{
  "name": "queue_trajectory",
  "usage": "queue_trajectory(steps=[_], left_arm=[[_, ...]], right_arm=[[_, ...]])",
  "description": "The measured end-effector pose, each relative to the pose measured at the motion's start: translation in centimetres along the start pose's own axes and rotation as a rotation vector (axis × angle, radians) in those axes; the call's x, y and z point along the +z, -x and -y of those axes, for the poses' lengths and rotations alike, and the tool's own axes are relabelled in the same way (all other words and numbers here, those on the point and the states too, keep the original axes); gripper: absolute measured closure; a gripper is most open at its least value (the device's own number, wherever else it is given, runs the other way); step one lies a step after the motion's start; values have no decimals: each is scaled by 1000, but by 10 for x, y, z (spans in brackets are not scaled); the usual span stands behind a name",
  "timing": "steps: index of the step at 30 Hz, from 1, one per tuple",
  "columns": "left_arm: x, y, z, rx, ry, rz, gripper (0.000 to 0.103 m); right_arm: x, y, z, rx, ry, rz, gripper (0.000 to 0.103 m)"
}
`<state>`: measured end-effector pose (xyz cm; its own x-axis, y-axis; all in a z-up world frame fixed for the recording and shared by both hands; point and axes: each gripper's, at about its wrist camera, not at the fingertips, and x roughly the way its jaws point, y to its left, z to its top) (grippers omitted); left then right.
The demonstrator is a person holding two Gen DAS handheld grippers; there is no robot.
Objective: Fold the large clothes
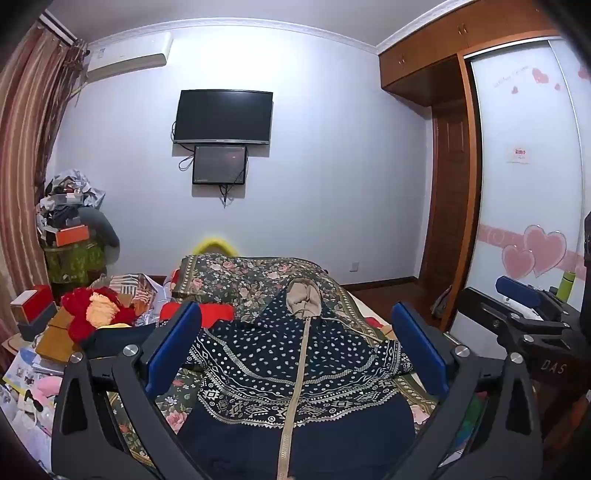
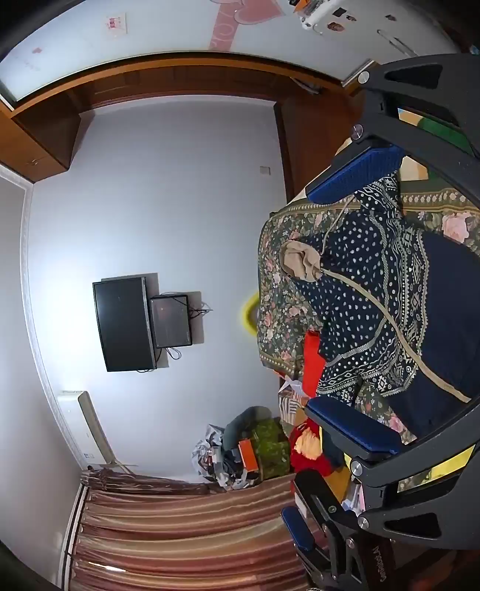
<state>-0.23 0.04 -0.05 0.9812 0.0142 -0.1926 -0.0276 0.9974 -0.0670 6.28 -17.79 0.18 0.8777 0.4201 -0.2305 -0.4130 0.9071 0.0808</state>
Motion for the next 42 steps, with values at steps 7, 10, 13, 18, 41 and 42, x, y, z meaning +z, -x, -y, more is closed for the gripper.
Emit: queue_trajectory(steps=[7, 10, 13, 18, 41, 42], left_arm=[[2, -4, -1, -7, 2, -38, 0], [-4, -6, -4, 2, -4, -27, 0], [-4, -6, -2, 5, -9, -24, 0], [-4, -7, 0, 12, -14, -27, 0], [-3, -7, -3, 12, -1, -36, 0], [-3, -7, -3, 11, -1, -36, 0]], right_arm=[[0, 0, 1, 1, -1, 0, 0], [1, -1, 1, 1, -2, -2, 0], [0, -1, 2, 3, -6, 0, 0], [1, 1, 2, 3, -10, 0, 0], [-1, -4, 4, 10, -37, -12, 0], [-1, -4, 3, 11, -37, -12, 0]])
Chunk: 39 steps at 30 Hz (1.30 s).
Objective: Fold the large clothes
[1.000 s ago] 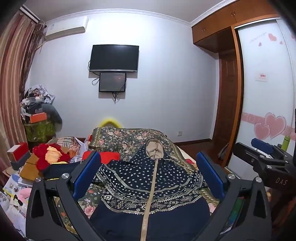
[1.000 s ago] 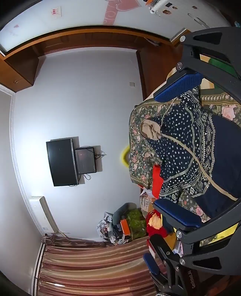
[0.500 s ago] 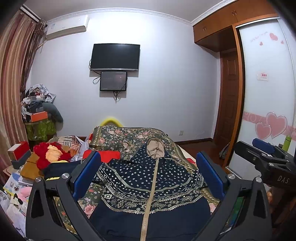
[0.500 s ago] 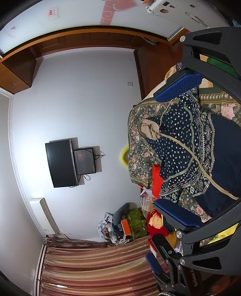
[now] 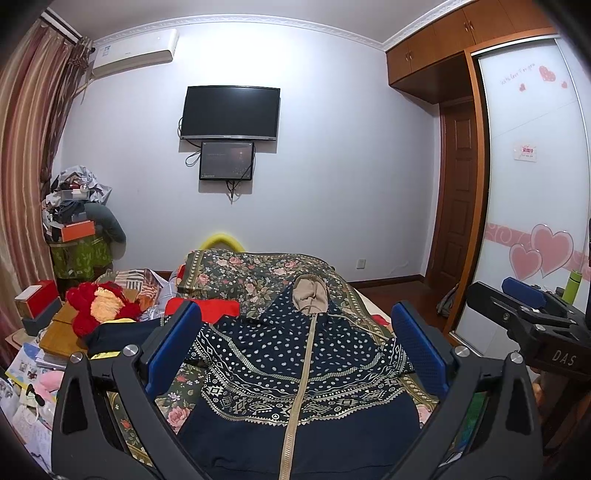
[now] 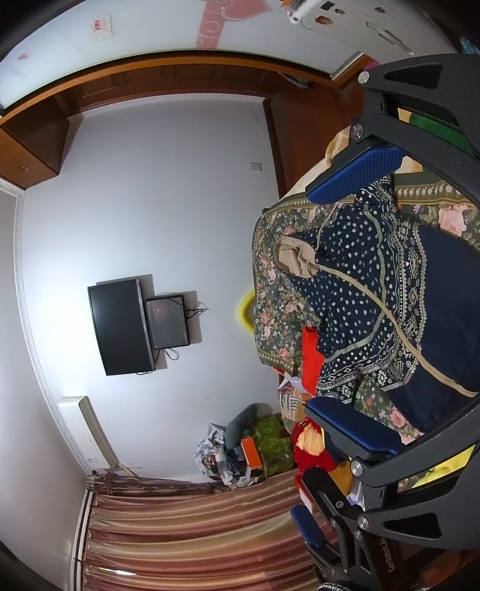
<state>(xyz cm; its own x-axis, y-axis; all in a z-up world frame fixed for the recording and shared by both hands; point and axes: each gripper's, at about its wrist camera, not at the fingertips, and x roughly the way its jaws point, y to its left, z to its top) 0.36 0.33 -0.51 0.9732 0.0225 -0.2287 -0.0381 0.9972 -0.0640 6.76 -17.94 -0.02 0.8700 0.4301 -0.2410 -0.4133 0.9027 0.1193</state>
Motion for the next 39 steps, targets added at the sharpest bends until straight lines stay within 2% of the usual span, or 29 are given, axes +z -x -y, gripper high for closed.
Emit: queue_trajectory(steps=[39], left_arm=[[-4, -12, -9, 10, 22, -31, 0]], right_arm=[[-3, -12, 4, 2, -17, -35, 0]])
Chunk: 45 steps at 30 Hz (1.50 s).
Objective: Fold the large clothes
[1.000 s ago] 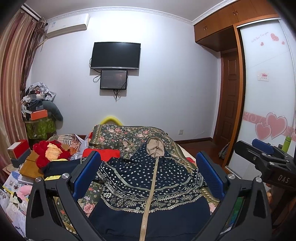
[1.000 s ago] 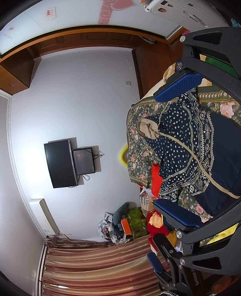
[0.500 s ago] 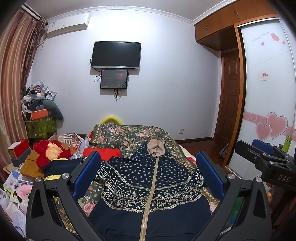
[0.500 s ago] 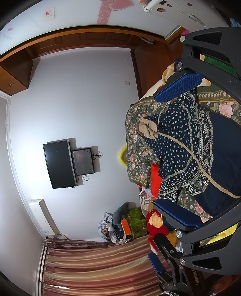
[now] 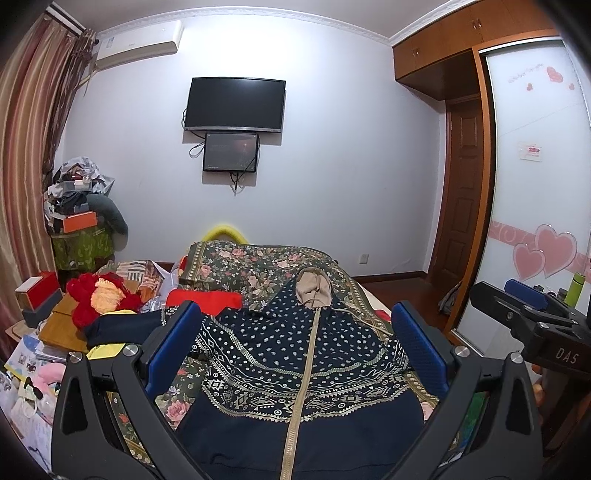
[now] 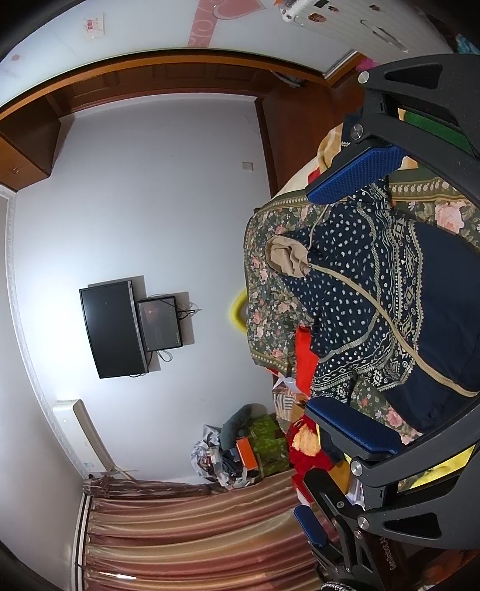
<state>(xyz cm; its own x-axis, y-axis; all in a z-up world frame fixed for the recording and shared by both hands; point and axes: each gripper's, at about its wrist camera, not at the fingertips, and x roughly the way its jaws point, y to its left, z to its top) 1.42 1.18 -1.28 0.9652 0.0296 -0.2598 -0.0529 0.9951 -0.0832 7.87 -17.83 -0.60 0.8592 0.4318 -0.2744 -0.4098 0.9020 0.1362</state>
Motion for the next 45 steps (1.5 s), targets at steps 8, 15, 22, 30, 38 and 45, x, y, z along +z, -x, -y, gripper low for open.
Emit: queue_trajectory(steps=[8, 15, 22, 30, 38, 45], left_arm=[[-2, -21, -11, 3, 20, -36, 0], [-4, -57, -38, 52, 58, -79, 0], [-14, -109, -89, 156, 88, -130, 0], [-38, -164, -179, 343, 126, -139, 0], [-75, -227, -297, 365, 250, -311, 0], [-114, -270, -383, 307, 461, -478, 0]], right_arm=[[-1, -17, 2, -7, -2, -36, 0], [-4, -51, 5, -18, -9, -106, 0], [-12, -104, 10, -40, -17, -212, 0], [-22, -178, 19, -139, 25, -313, 0], [-37, -256, 28, -189, 15, -466, 0], [-65, -306, 37, -147, -27, -617, 0]])
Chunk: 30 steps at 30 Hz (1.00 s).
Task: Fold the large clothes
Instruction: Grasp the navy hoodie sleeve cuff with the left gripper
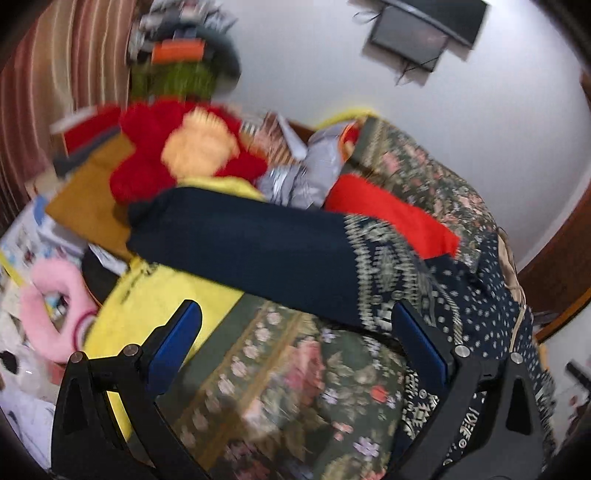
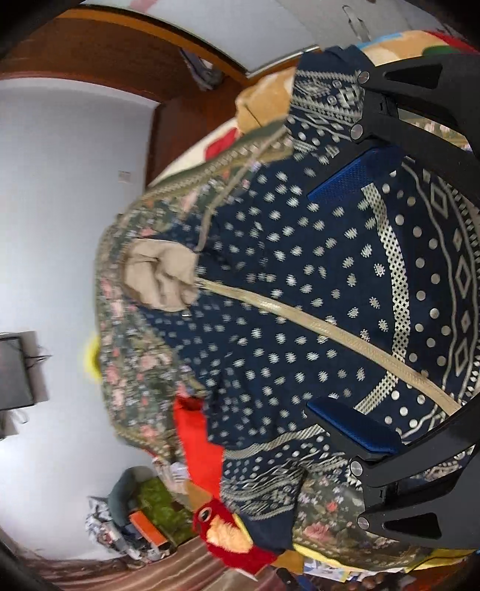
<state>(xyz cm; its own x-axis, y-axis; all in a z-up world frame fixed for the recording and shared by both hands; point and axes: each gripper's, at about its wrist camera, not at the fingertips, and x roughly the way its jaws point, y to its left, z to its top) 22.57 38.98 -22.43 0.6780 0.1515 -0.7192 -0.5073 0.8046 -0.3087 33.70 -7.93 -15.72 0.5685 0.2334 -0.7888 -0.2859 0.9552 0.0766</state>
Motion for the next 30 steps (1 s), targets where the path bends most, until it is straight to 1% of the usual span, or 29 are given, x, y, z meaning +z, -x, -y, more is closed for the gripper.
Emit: queue_trajectory(steps=[2, 4, 6, 8, 10, 11, 12, 15, 16, 17, 18, 20, 21, 22, 23, 24, 25, 26, 28, 29, 30], left_arm=[[4, -19, -16, -20, 60, -52, 0], [8, -37, -36, -52, 133, -95, 0], [11, -51, -49, -77, 195, -123, 2], [13, -63, -64, -117, 272, -155, 8], [13, -74, -80, -155, 361, -167, 12], [14, -81, -88, -182, 415, -174, 12], [15, -85, -93, -198, 446, -174, 12], [23, -90, -106, -218, 531, -134, 13], [26, -91, -109, -211, 542, -123, 18], [28, -92, -110, -199, 549, -117, 25], [32, -95, -113, -171, 558, -118, 30], [36, -100, -115, -121, 563, -127, 52], [38, -102, -115, -92, 557, -131, 58], [40, -102, -116, -60, 550, -135, 70], [42, -101, -116, -31, 544, -134, 77], [45, -97, -113, -10, 534, -124, 80], [48, -93, -109, 7, 515, -109, 87], [53, -85, -100, 37, 471, -91, 94], [65, -74, -85, 64, 396, -63, 97], [71, -68, -76, 68, 359, -45, 98], [78, -55, -62, 57, 323, -22, 98]], right_arm=[[-2, -13, -1, 18, 2, -46, 0], [-3, -21, -2, 31, 0, -74, 0], [-4, -25, -3, 36, 3, -91, 0], [-2, -29, -3, 42, 1, -97, 0], [-1, -29, -3, 44, 0, -98, 0], [-1, -30, -3, 44, -1, -99, 0], [-1, -30, -4, 44, -2, -99, 0], [-1, -31, -3, 44, -5, -104, 0], [-1, -31, -2, 44, -7, -105, 0], [-1, -31, -2, 43, -8, -105, 0], [-1, -31, -1, 42, -11, -104, 0], [0, -28, 0, 42, -16, -96, 0], [1, -26, 0, 42, -18, -92, 0], [1, -24, 1, 42, -19, -87, 0], [2, -22, 1, 40, -19, -83, 0], [3, -19, 2, 39, -20, -80, 0], [5, -16, 4, 39, -22, -74, 0], [5, -13, 4, 39, -22, -69, 0], [9, -7, 7, 38, -19, -54, 0], [10, -4, 8, 38, -16, -47, 0], [12, 0, 10, 38, -13, -37, 0]])
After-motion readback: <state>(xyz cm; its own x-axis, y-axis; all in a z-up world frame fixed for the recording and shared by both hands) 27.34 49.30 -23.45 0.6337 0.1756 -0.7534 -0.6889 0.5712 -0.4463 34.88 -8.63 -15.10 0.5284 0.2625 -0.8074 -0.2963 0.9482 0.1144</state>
